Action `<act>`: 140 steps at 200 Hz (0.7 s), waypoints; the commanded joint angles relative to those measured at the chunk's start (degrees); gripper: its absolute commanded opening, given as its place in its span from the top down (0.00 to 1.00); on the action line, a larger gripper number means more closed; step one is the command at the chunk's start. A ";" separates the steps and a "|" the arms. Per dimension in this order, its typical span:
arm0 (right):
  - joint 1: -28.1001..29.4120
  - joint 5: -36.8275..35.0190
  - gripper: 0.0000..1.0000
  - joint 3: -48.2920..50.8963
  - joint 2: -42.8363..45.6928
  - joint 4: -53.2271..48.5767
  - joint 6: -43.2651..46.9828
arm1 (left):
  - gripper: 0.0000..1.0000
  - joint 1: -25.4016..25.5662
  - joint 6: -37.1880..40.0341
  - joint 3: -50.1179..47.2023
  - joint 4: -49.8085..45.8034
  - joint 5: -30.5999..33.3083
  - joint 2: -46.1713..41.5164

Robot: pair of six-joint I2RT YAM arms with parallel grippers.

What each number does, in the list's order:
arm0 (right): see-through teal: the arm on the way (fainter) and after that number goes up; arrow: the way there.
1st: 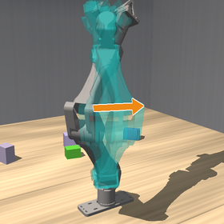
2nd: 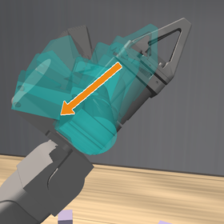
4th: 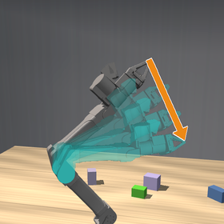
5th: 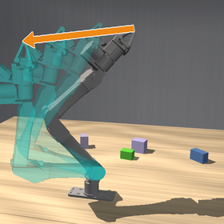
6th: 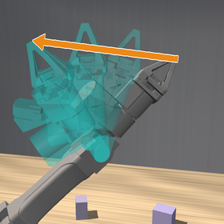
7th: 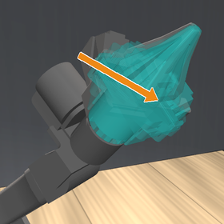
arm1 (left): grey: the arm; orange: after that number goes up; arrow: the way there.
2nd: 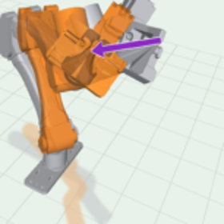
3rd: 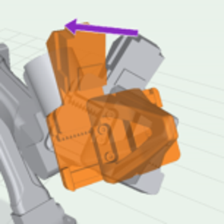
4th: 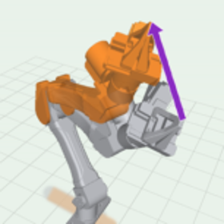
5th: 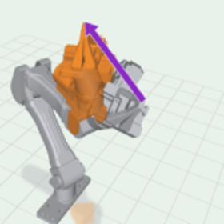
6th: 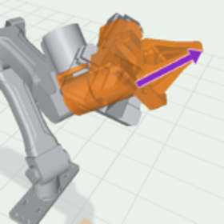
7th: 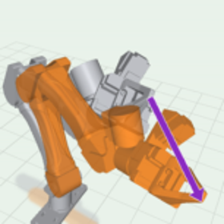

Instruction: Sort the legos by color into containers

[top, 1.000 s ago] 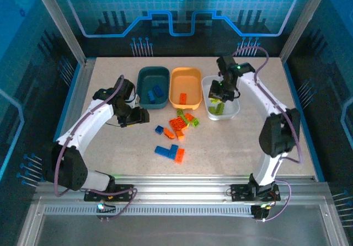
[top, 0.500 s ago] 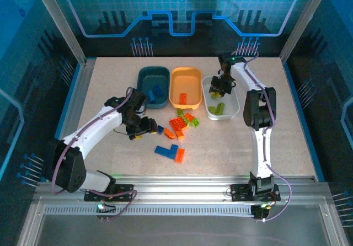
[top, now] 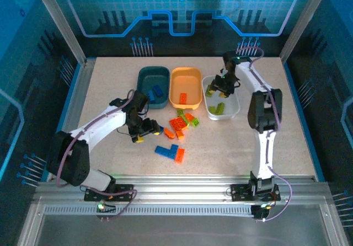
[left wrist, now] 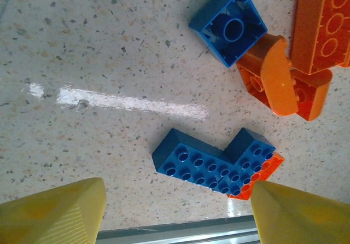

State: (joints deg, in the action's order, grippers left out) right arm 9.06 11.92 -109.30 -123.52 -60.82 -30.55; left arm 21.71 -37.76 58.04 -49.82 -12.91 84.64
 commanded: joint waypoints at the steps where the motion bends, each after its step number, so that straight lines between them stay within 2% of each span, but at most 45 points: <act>1: 2.57 1.71 0.54 9.35 13.62 -2.39 1.12 | 0.28 0.39 3.15 1.80 0.35 -1.39 1.32; 33: 5.71 2.21 0.58 27.39 27.13 -2.21 0.47 | 0.27 0.43 3.26 0.76 2.51 -2.52 2.06; 57: 7.26 1.68 0.61 37.08 31.43 -0.13 0.22 | 0.28 0.52 3.00 -0.15 4.29 -2.87 3.04; 91: 5.64 2.14 0.65 42.57 28.57 5.73 1.26 | 0.29 0.74 1.78 0.87 6.16 -2.61 5.72; 140: 2.62 1.03 0.67 37.85 20.49 8.91 4.67 | 0.33 3.59 2.43 2.07 4.99 -0.84 8.00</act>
State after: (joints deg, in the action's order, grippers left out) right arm 13.63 13.50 -68.07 -100.18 -54.59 -28.34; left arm 23.66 -36.03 59.00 -44.01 -14.37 92.27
